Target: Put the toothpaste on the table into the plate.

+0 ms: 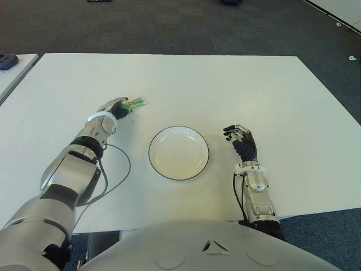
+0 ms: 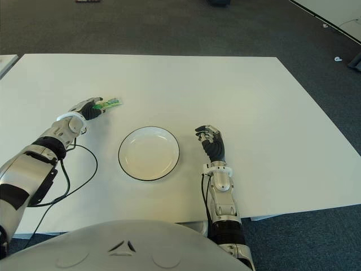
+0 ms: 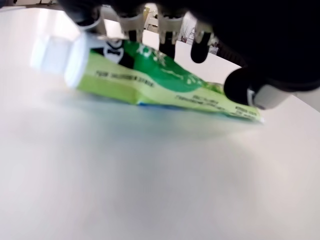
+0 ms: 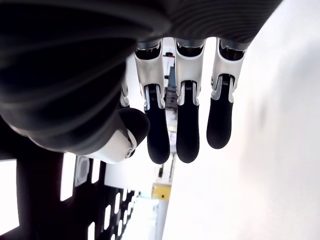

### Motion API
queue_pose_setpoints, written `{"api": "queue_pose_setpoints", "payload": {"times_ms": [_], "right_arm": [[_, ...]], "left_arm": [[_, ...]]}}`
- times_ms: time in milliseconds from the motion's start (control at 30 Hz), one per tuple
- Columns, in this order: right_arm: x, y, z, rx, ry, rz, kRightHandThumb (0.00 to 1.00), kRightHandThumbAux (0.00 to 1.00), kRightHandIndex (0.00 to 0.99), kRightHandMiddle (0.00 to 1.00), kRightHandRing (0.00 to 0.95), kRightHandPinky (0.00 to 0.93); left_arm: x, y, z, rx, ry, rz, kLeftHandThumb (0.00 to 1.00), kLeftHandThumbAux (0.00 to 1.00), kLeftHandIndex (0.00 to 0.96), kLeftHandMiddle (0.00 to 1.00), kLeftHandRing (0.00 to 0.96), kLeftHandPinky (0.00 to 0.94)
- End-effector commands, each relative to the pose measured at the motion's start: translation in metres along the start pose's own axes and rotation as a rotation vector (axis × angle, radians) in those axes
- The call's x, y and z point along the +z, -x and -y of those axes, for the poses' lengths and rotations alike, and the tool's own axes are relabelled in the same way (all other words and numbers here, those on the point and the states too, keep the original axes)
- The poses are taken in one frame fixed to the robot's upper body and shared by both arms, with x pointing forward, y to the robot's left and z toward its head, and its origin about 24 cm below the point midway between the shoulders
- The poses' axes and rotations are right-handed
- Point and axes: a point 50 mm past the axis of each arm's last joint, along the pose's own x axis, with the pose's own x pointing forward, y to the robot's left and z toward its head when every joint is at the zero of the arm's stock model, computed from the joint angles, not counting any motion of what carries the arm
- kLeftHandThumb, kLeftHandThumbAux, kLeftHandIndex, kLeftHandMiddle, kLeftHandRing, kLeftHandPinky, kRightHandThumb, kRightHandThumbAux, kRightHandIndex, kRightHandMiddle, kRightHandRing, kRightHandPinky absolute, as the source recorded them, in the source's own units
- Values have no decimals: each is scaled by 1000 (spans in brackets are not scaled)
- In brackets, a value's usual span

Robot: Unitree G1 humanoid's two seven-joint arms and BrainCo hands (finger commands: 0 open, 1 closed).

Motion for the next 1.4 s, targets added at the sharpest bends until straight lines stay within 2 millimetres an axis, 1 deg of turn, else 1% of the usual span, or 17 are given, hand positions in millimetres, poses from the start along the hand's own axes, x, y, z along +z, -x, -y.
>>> {"api": "queue_pose_setpoints", "payload": {"times_ms": [33,200,300,400,567,767,933,1200,1400], "right_arm": [[-3,2,3,-11,-5,-21,708,729,423,435,431,449],[-3,2,3,-8,-12,-20,709,728,423,437,434,455],[-3,2,3,-7,-17,-19,709,728,424,437,435,456],[-3,2,2,-6,-21,-17,709,728,423,437,435,457],[-2,3,2,-8,-20,-16,708,729,422,436,435,455],[-2,3,1,-6,-19,-12,708,729,422,434,431,449],[-2,3,2,-7,-21,-10,708,729,422,433,435,458],[-1,4,3,-13,-19,-8,708,730,421,430,437,459],[-2,4,3,-13,-19,-8,708,730,421,431,434,453]], "left_arm": [[2,1,8,-16,25,7,657,335,32,3,43,163],[3,2,10,-27,-10,25,683,334,42,10,58,201],[3,2,11,-42,-34,33,697,333,46,10,62,207],[6,0,10,-99,-119,41,698,333,37,4,59,203],[5,0,10,-175,-253,41,663,330,14,0,47,181],[2,-1,9,-237,-353,17,609,325,2,8,43,153],[1,-1,8,-296,-469,3,563,337,0,5,29,126],[1,-2,5,-319,-511,-20,542,363,0,0,13,116],[0,-3,2,-328,-481,-46,578,379,0,0,22,148]]}}
